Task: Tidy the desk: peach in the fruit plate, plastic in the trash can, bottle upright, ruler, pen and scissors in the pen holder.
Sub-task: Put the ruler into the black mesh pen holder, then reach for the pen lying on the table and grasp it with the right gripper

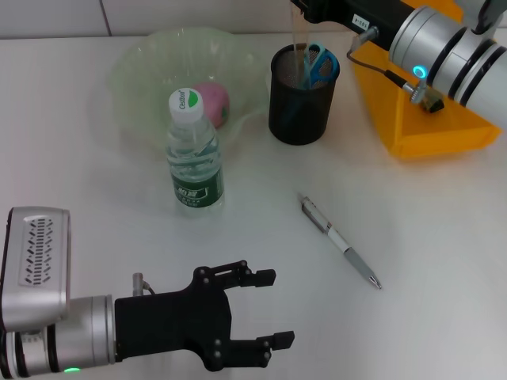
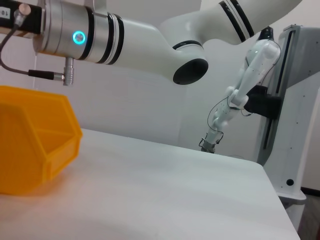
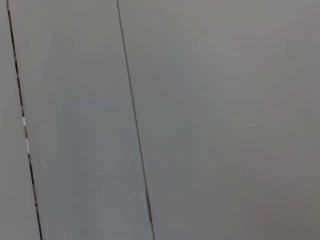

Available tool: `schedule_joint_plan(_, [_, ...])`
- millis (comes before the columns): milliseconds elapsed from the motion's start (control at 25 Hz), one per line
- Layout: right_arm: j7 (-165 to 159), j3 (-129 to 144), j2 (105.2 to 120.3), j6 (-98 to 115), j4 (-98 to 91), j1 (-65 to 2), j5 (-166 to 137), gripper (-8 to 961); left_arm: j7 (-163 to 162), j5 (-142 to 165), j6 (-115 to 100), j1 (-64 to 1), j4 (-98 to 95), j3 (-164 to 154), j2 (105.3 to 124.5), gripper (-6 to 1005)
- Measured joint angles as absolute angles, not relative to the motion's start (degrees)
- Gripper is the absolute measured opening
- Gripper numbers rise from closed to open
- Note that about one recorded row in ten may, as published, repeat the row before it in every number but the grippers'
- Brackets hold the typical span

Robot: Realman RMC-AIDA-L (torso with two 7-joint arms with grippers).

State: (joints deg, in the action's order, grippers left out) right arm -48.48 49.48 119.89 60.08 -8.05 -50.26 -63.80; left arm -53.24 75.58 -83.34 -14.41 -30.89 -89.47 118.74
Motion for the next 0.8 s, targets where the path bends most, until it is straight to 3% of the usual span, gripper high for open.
schedule_joint_plan(200, [-48.5, 49.8, 119.89, 61.1, -8.1, -49.0, -63.8, 393, -52.6, 75.5, -83.7, -14.4, -30.5, -89.5, 118.74, 800])
schedule_joint_plan(520, [-48.5, 49.8, 119.88, 65.1, -9.0, -46.9, -64.1, 528, -52.6, 75.3, -83.9, -14.4, -30.5, -89.5, 118.74, 800])
schedule_joint_plan(800, [-63.3, 50.6, 119.68, 73.5, -24.9, -38.0, -63.9, 629, -52.6, 75.2, -85.8, -14.5, -31.0, -89.2, 118.63, 800])
